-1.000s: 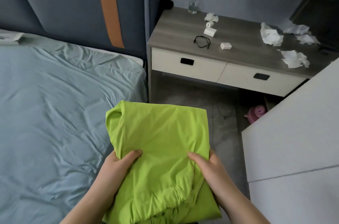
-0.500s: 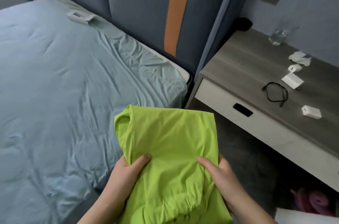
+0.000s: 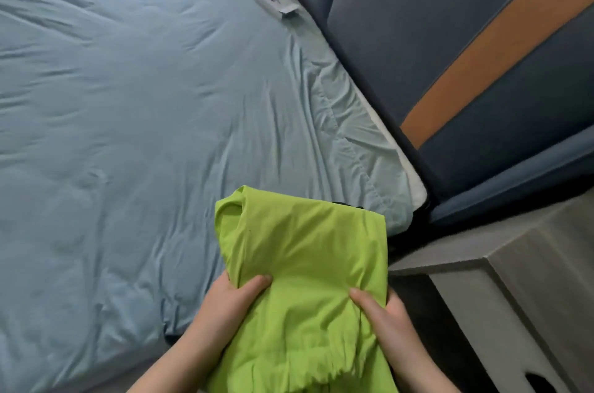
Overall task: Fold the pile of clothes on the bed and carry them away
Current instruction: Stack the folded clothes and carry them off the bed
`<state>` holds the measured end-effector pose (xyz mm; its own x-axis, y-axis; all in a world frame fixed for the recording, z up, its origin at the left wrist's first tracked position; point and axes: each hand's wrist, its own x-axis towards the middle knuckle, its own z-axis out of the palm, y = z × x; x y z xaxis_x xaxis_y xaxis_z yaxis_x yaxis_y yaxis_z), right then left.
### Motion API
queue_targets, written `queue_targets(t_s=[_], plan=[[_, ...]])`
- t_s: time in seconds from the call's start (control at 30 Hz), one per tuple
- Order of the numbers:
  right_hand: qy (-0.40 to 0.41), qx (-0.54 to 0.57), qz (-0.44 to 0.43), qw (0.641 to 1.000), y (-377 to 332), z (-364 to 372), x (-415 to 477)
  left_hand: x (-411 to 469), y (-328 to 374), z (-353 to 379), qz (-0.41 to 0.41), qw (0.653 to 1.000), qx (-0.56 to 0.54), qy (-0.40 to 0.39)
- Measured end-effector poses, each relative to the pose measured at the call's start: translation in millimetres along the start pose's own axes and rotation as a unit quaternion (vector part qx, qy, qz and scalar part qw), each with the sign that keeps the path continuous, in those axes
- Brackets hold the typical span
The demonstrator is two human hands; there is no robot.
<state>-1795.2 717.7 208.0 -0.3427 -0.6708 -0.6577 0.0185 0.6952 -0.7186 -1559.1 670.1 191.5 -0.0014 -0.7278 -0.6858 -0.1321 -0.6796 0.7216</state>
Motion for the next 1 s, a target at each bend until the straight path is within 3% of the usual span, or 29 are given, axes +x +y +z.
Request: queue_targets(t_s=[0.3,0.57,0.73,0.83,0.9,0.93,1.0], plan=[[-0.142,-0.119,-0.035,0.982,-21,108,101,67,-36,-69,-0.047,0.989,-0.016,0.138],[-0.124,-0.148,-0.150,0.969,44,201,205,190,-112,-105,-0.055,0.976,0.000,0.208],[-0.193,-0.319,-0.082,0.924,115,202,275,236,-202,-74,-0.152,0.971,-0.054,0.175],[-0.211,-0.336,-0.081,0.914,119,200,287,239,-216,-62,-0.143,0.963,-0.052,0.225],[-0.157,-0.378,-0.134,0.902,114,195,279,230,-210,-59,-0.143,0.937,0.069,0.310],[-0.106,-0.414,-0.203,0.881,109,193,270,222,-203,-55,-0.125,0.903,0.170,0.373],[-0.057,-0.395,-0.384,0.833,98,200,250,215,-186,-41,0.012,0.825,0.311,0.472]])
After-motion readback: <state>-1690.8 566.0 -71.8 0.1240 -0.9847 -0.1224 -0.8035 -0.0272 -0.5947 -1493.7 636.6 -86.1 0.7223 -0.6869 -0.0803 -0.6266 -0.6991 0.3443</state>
